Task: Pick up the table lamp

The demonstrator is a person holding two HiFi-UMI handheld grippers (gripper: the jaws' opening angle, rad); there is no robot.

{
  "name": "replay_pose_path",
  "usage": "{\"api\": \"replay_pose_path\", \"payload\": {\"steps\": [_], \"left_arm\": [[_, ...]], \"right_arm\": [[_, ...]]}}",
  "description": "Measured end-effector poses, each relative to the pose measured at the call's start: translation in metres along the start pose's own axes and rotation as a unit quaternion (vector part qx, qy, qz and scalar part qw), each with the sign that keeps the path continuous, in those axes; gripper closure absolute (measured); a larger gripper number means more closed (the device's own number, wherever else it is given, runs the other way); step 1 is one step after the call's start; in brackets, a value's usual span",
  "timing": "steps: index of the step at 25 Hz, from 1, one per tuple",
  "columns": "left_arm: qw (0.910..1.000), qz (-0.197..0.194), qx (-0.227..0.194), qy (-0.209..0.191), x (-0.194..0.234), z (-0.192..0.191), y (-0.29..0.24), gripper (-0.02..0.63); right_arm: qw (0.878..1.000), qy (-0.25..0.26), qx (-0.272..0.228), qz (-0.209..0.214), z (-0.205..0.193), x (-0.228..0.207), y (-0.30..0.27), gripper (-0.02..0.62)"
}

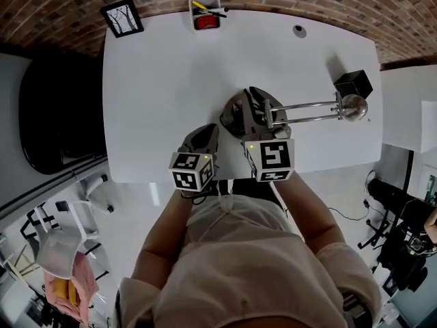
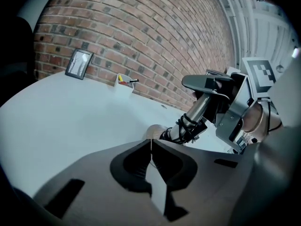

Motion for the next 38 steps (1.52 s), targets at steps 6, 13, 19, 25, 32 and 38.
{"api": "replay_pose_path", "payload": {"steps": [6,13,19,25,32,38], "left_arm": [[0.9998,-0.001,0.012,0.014,0.003,-0.006,-0.005,0.586],[0.9966,-0.036,0.053,0.051,0.007,-0.016,-0.014,0.586],[0.9912,-0.077,0.069,0.082,0.011,-0.019,-0.022,0.571],[0.9718,-0.120,0.108,0.172,0.014,-0.028,-0.032,0.370],[0.9383,-0.201,0.102,0.263,0.008,-0.024,-0.037,0.375],[0.9323,-0.224,0.091,0.269,-0.002,-0.012,-0.028,0.402]], "right_arm": [[1.000,0.010,0.011,-0.004,0.000,-0.001,-0.001,0.561],[1.000,0.018,0.020,0.003,0.002,-0.002,-0.001,0.568],[0.999,0.027,0.019,0.001,0.008,-0.005,0.001,0.569],[1.000,0.019,0.009,0.002,0.022,-0.005,0.011,0.569],[1.000,0.016,-0.001,0.018,0.043,-0.006,0.022,0.571],[0.999,0.020,-0.013,0.031,0.062,-0.012,0.028,0.571]]}}
Point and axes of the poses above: the fingertips, and each gripper's own axes: y backward along the fingers, x to its left, z out of its top, the point moved 10 cm from there along y, backward along the fingers, and after that the axes turned 12 degrees about y, right-handed, at the moved point
